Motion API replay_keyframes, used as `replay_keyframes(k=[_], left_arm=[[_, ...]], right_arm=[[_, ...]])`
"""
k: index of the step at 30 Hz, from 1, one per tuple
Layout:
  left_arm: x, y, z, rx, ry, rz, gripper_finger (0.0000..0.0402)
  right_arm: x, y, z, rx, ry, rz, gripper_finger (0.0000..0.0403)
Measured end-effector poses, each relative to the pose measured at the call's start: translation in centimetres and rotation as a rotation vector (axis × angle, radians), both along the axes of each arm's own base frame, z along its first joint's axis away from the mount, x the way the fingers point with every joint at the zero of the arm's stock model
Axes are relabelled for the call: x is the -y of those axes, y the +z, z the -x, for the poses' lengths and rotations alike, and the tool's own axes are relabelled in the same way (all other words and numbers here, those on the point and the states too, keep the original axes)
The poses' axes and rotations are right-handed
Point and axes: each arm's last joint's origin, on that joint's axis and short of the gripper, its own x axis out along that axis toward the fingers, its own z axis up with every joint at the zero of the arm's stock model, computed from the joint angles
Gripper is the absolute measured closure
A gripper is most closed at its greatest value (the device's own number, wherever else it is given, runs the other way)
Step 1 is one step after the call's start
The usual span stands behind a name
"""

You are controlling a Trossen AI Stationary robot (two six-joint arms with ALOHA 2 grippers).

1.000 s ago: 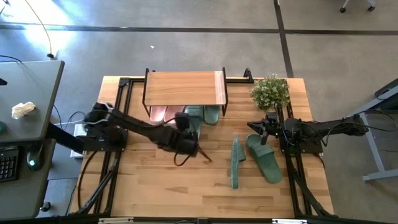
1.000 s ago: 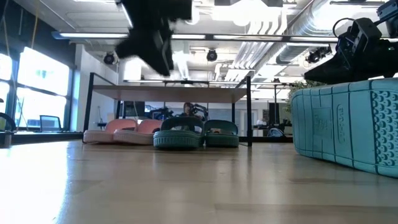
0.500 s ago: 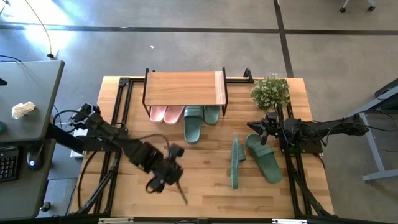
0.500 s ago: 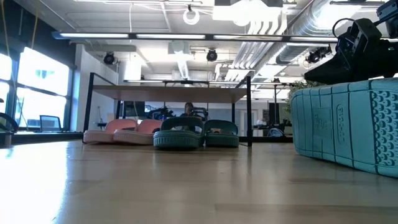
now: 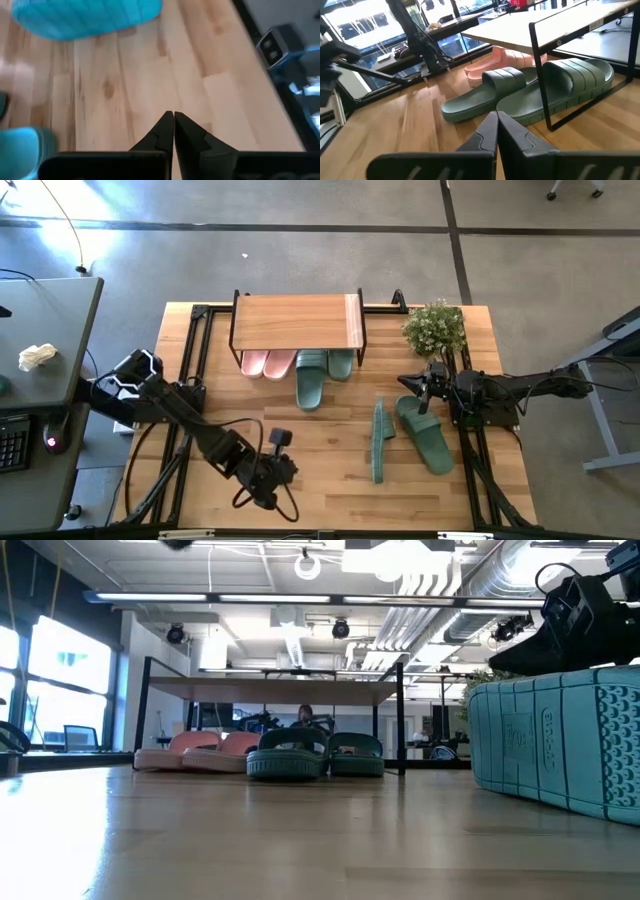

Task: Pick and place slides into the shelf
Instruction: Put the left blue slipper on the bottom shelf

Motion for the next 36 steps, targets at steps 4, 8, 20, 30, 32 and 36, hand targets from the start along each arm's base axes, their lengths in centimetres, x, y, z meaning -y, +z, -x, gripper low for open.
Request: replay_keyframes(k=[4, 8, 20, 30, 32, 36], left_arm=[[-0.6, -1.1, 0.2, -0.02, 0.034, 0.003, 0.0397], [-0.6, -2.4, 0.2, 0.027, 0.041, 0.024, 0.0399], [-4.2, -6.4, 0.0, 0.071, 0.119, -0.013, 0.0399], [-7.7, -6.7, -1.2, 0.016, 0.026, -0.085, 0.0399], [-8.2, -6.6, -1.4, 0.012, 0.007, -0.082, 0.0399], [-8.6, -6.6, -1.7, 0.02, -0.008, -0.062, 0.04]], right_arm=[[-0.1, 0.0, 0.0, 0.013, 0.015, -0.049, 0.0403], [-0.1, 0.6, -0.1, 0.161, 0.001, -0.371, 0.0403], [0.1, 7.1, 1.1, 0.784, 0.099, -0.619, 0.0403], [0.8, 20.2, 2.6, 0.518, -0.206, -0.235, 0.0399], [1.0, 22.6, 2.2, 0.409, -0.291, -0.166, 0.0393], [1.7, 27.0, 0.5, 0.201, -0.437, -0.059, 0.0365]])
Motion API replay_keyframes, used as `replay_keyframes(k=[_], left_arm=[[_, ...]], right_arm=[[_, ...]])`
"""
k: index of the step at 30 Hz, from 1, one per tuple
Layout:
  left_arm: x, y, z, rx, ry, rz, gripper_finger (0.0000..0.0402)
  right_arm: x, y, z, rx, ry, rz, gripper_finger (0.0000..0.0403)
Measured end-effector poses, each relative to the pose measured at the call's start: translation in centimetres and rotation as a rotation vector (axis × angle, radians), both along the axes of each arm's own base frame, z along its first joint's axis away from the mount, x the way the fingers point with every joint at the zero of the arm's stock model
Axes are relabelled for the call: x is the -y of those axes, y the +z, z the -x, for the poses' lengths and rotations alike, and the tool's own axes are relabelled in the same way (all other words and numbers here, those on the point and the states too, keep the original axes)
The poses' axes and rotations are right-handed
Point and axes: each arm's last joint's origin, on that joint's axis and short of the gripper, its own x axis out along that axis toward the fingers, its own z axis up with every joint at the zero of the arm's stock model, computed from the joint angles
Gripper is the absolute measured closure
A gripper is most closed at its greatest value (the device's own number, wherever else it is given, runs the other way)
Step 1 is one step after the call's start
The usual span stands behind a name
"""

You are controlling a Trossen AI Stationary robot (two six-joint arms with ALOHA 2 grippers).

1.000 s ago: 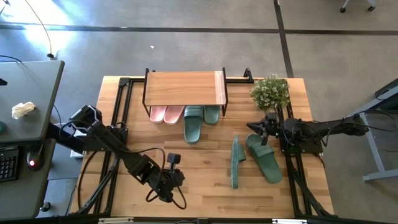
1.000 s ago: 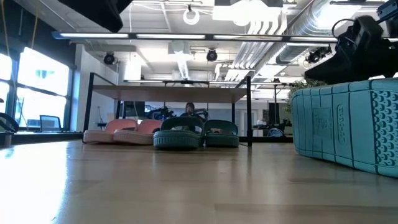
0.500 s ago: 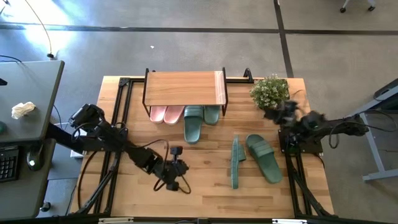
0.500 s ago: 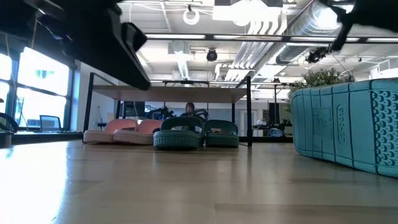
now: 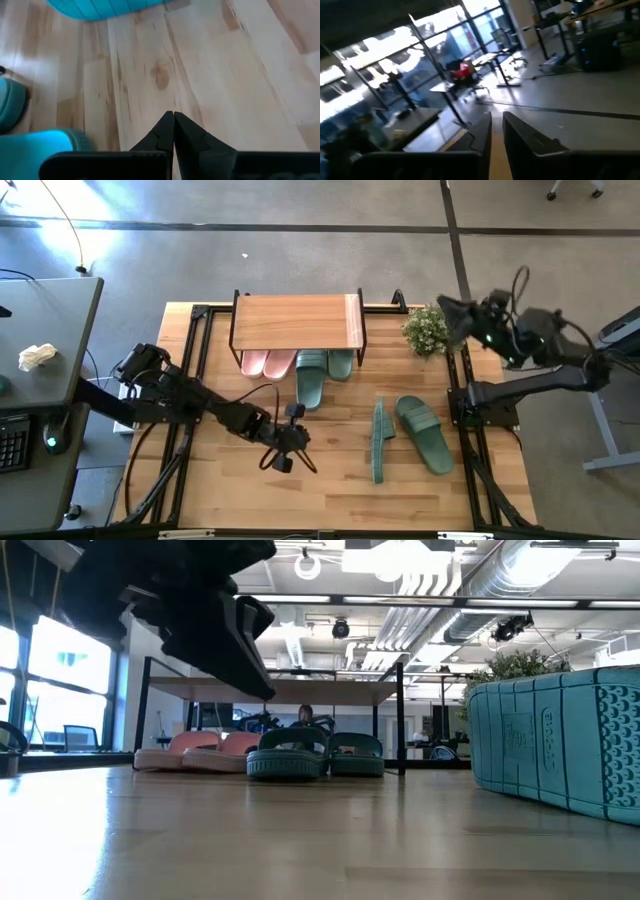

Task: Pick and place slides into the shelf
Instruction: Put the left blue slipper on the bottom shelf

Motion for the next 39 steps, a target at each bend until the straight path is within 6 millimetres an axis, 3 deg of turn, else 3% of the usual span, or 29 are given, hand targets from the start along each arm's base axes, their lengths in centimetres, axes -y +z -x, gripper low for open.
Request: replay_keyframes(k=[6, 10, 13, 19, 24, 28, 31, 39], left_arm=[[-0.1, 0.2, -0.3, 0.036, 0.022, 0.014, 0.0401], [-0.1, 0.2, -0.3, 0.043, 0.048, 0.023, 0.0401], [-0.1, 0.2, -0.3, 0.047, 0.071, 0.046, 0.04], [-0.1, 0.3, -0.3, 0.05, 0.08, 0.055, 0.0401], [-0.1, 0.3, -0.3, 0.054, 0.091, 0.057, 0.0401], [-0.2, 0.2, -0.2, 0.047, 0.122, 0.04, 0.0401], [-0.3, 0.1, -0.1, 0.041, 0.137, 0.022, 0.0401], [-0.4, 0.0, 0.1, 0.031, 0.163, -0.015, 0.0401]], right_arm=[[3.2, 5.5, -3.7, -0.261, -0.07, -0.043, 0.0291], [8.0, 7.6, -6.0, -0.355, -0.069, -0.222, 0.0264], [12.6, 7.7, -7.8, -0.404, 0.037, -0.391, 0.0262], [21.1, 3.8, -11.3, -0.549, 0.105, -0.698, 0.0274], [25.1, -1.4, -14.1, -0.681, 0.153, -0.902, 0.0284], [26.6, -5.3, -16.1, -0.761, 0.183, -0.989, 0.0286], [27.2, -7.1, -17.4, -0.795, 0.213, -1.011, 0.0286], [27.1, -8.0, -19.2, -0.811, 0.199, -0.96, 0.0286]])
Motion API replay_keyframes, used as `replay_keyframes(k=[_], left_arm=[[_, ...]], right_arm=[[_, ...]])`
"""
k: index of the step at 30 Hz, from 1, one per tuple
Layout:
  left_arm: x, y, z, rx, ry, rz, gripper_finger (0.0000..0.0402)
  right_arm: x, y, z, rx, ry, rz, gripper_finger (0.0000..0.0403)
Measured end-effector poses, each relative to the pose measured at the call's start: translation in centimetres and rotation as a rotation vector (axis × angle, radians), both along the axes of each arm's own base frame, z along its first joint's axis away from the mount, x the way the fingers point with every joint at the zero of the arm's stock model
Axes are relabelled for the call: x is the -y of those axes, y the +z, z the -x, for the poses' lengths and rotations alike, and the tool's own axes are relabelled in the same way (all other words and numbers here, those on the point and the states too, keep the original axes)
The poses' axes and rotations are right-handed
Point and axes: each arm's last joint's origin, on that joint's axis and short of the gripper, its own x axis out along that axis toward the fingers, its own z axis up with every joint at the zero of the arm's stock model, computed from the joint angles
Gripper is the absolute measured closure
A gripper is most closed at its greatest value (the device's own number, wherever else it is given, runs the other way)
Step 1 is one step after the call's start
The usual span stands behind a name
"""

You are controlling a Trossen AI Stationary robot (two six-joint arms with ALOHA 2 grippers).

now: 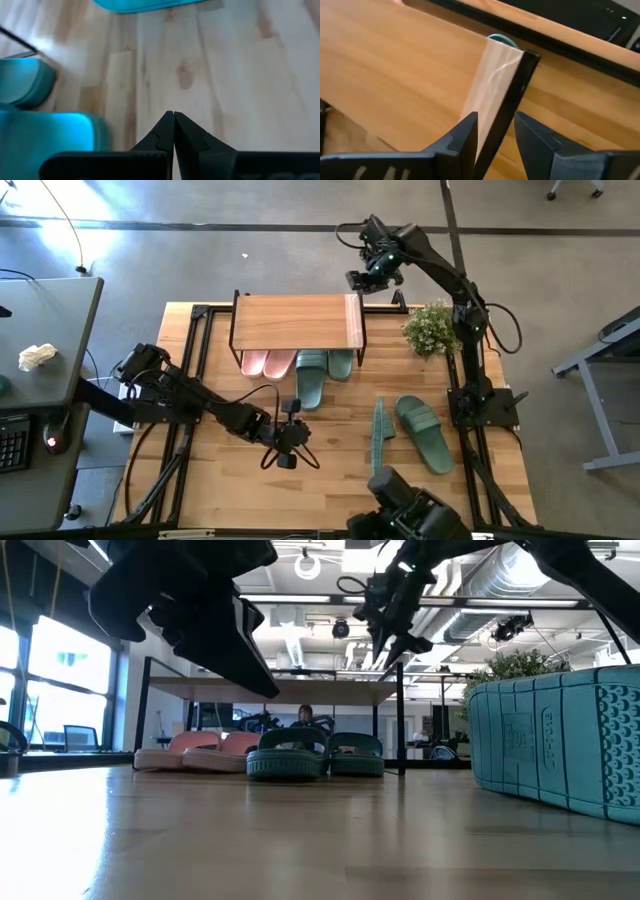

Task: Pick and place slides into the shelf
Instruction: Put the left blue slipper on the bottom shelf

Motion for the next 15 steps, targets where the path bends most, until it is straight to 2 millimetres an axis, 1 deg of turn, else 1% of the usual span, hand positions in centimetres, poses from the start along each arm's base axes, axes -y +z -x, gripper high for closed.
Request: replay_keyframes(k=[5, 11, 15], left_arm=[[-0.2, -0.6, 0.4, -0.051, 0.049, -0.037, 0.0401], [-0.1, -2.9, 0.2, -0.132, 0.065, -0.029, 0.0401], [0.0, -4.0, -0.1, -0.151, 0.069, -0.001, 0.0401]], right_arm=[[0.0, -0.1, 0.2, -0.069, -0.031, 0.04, 0.0286], [0.1, -0.3, 0.2, -0.08, -0.04, 0.036, 0.0286], [0.3, -1.3, -0.5, -0.09, -0.032, 0.015, 0.0286]])
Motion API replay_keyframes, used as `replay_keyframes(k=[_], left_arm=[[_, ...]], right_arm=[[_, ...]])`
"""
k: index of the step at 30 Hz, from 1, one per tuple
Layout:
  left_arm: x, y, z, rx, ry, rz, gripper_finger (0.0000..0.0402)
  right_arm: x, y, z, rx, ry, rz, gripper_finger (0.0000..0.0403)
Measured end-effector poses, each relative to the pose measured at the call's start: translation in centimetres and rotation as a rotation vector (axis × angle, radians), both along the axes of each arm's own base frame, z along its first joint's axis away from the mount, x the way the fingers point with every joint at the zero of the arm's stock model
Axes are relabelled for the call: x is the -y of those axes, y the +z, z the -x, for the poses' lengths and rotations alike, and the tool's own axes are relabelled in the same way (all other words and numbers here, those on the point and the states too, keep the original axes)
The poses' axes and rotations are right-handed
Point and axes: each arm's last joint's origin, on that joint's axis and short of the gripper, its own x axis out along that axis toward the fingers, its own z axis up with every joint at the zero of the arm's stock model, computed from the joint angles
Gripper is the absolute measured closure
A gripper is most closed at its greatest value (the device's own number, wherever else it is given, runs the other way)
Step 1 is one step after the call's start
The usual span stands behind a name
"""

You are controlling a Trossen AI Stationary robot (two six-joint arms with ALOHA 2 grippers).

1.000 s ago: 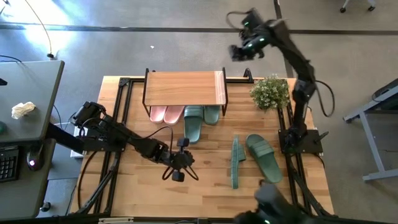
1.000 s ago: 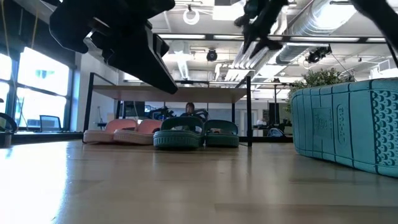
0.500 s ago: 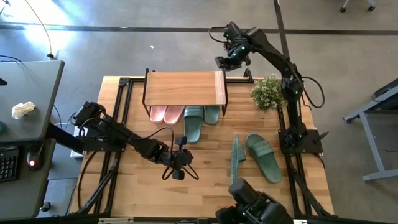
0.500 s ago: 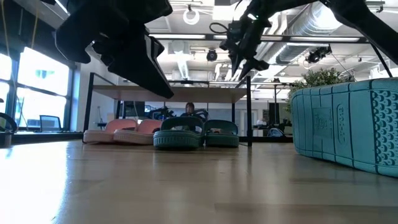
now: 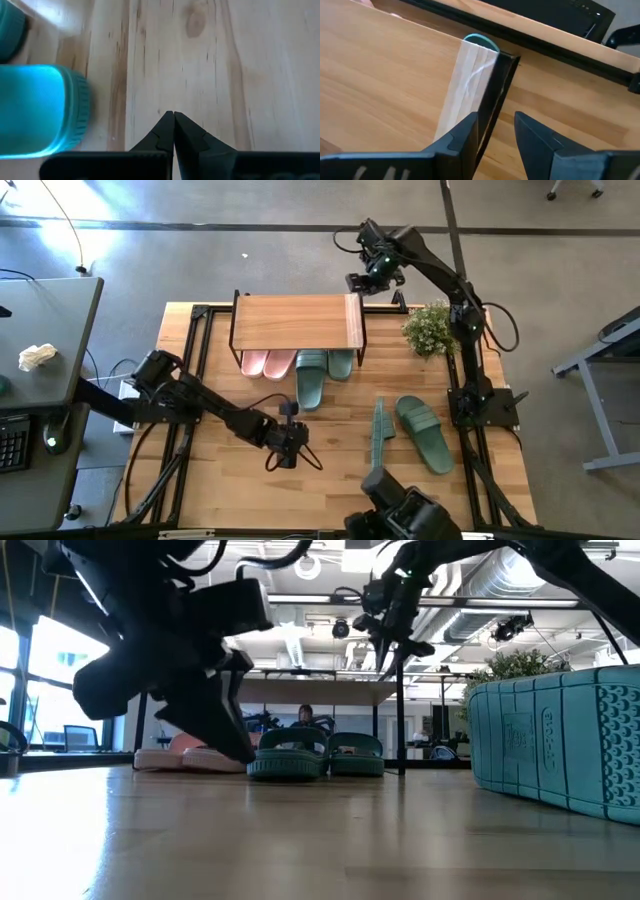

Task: Pick and place slides into the shelf
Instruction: Put the left blue slipper on the bottom shelf

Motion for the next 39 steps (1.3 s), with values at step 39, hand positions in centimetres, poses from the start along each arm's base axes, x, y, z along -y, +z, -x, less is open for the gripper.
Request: replay_keyframes(k=[39], left_arm=[[-5.5, -0.3, -0.9, -0.002, 0.203, -0.077, 0.0401]], right_arm=[[0.1, -2.5, -2.0, -0.063, 0.041, 0.003, 0.0357]])
